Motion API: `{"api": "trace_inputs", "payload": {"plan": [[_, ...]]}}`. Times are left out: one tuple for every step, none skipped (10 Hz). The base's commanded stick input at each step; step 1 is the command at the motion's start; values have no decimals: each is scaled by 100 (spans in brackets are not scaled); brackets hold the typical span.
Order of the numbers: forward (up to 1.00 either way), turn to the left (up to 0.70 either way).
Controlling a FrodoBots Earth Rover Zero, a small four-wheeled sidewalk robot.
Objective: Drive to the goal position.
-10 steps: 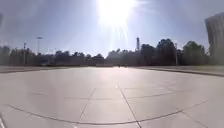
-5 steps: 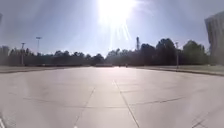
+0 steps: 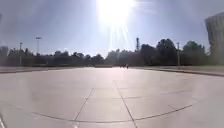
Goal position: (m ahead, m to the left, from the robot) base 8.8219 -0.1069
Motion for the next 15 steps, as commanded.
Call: {"api": "trace_inputs", "payload": {"plan": [[70, 0], [70, 0], [70, 0], [70, 0], [70, 0], [70, 0], [70, 0], [70, 0], [70, 0], [70, 0], [70, 0], [70, 0], [70, 0], [70, 0], [70, 0]]}}
